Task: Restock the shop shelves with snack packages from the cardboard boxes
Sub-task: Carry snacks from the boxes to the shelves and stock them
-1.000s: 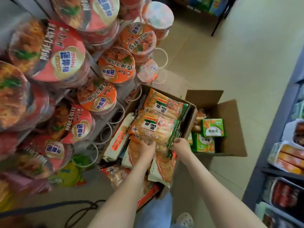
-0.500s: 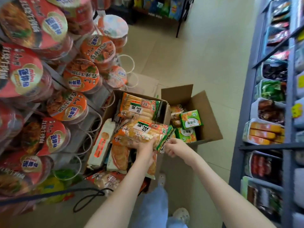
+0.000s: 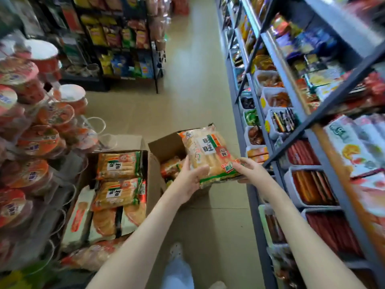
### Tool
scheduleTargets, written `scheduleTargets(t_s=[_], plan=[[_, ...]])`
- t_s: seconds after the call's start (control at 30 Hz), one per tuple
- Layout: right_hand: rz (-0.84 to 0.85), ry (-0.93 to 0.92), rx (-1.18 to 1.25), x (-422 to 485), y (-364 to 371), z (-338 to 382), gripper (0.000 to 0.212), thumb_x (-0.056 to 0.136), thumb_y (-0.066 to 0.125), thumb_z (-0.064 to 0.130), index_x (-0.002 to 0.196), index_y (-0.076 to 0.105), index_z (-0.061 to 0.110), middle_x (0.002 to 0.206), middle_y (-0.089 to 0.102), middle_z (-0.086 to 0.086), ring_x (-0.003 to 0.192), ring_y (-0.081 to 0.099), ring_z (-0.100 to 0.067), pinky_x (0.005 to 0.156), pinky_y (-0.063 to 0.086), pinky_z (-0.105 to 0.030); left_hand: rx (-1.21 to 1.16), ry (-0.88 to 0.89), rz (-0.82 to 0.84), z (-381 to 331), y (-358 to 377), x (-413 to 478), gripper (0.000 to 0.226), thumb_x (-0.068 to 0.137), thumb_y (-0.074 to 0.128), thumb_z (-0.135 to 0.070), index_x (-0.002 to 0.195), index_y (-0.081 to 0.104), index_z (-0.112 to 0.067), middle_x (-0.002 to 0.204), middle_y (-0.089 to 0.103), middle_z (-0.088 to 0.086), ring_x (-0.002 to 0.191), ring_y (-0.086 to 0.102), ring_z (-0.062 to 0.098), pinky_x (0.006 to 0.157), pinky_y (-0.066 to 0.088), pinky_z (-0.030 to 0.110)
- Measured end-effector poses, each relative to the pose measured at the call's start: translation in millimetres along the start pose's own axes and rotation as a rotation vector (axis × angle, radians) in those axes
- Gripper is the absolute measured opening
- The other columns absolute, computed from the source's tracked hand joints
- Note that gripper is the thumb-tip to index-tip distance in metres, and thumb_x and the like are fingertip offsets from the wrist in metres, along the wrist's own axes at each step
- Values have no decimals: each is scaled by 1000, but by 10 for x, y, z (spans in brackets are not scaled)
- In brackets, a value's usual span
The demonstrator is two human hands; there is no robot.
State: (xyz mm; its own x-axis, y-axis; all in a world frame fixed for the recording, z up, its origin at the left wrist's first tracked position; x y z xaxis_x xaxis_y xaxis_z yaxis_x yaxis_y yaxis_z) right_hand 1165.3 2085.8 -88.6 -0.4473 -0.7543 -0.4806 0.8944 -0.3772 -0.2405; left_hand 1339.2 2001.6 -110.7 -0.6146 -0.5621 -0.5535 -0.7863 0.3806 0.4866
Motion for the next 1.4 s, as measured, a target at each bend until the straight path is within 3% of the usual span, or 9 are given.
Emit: scheduleTargets(t_s=[0.23, 0.33, 0.47, 0.57, 0.67, 0.73, 0.83, 1.0, 1.4], plan=[[-367, -245, -19, -1212, -1489, 144, 66, 89, 66, 25, 146, 32, 24, 139, 35, 12, 128, 31, -1, 105, 27, -25, 326, 77, 329, 44, 1850, -139, 98, 77, 71, 1, 151, 18, -36, 113, 67, 9, 90, 70, 26, 86, 52, 44], [-564, -310, 43, -1712, -1973, 104, 66, 90, 65, 21, 146, 30, 25, 133, 34, 16, 125, 30, 1, 104, 25, -20, 501, 128, 471, 158, 2567, -280, 116, 61, 86, -16, 150, 16, -43, 137, 55, 10, 97, 63, 27, 86, 48, 43], [-795, -402, 17, -2258, -2409, 49, 63, 90, 64, 18, 143, 32, 25, 133, 40, 15, 129, 38, -4, 102, 31, -19, 539, 212, 639, 334, 3308, -403, 94, 81, 68, 1, 151, 18, -38, 149, 37, 20, 115, 59, 28, 77, 56, 30], [-905, -439, -17, -2481, -2627, 65, 61, 89, 66, 18, 141, 34, 25, 139, 44, 6, 125, 44, -7, 92, 38, -14, 617, 281, 727, 302, 3685, -501, 91, 81, 71, -5, 148, 23, -43, 153, 27, 23, 127, 44, 40, 98, 44, 46], [-1018, -501, -41, -2698, -2887, 184, 61, 87, 67, 16, 140, 37, 23, 139, 46, 6, 124, 43, -3, 101, 36, -17, 653, 362, 817, 220, 4096, -641, 80, 87, 63, 1, 149, 27, -33, 140, 46, 24, 88, 70, 17, 76, 55, 24], [-1079, -519, -79, -2804, -3050, 272, 59, 87, 67, 16, 139, 39, 23, 136, 47, 8, 121, 42, 1, 99, 32, -9, 661, 379, 875, 189, 4352, -691, 69, 89, 55, 7, 146, 34, -26, 108, 68, 13, 66, 66, 7, 58, 49, 14], [-1117, -483, -104, -2890, -3238, 354, 58, 89, 64, 24, 141, 37, 27, 136, 45, 11, 122, 41, 0, 99, 30, -16, 657, 342, 923, 156, 4634, -666, 58, 90, 56, 4, 139, 42, -24, 84, 73, -2, 70, 69, 12, 61, 49, 18], [-1190, -357, -116, -2943, -3560, 384, 63, 91, 61, 32, 146, 30, 24, 144, 43, 5, 130, 41, -11, 108, 34, -33, 756, 286, 1004, 171, 5095, -551, 37, 89, 59, -2, 118, 57, -24, 99, 74, 3, 84, 72, 18, 67, 53, 22], [-1395, -108, -80, -3180, -3880, 248, 67, 94, 57, 37, 149, 22, 21, 152, 33, 0, 137, 33, -18, 112, 28, -35, 845, 126, 1146, 657, 6007, -237, 30, 88, 61, -5, 113, 57, -20, 107, 71, 7, 97, 68, 28, 91, 51, 47]])
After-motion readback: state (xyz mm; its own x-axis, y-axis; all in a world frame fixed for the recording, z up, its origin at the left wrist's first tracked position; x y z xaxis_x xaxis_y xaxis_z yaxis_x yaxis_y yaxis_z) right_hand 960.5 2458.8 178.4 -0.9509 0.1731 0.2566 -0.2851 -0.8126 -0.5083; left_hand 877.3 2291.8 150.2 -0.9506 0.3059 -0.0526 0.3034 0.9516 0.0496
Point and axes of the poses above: each hand's wrist, its own x-axis towards the middle knuckle, its own y-axis out of the palm, z = x × y, the point moved 5 cm from there along x, towards the middle knuckle
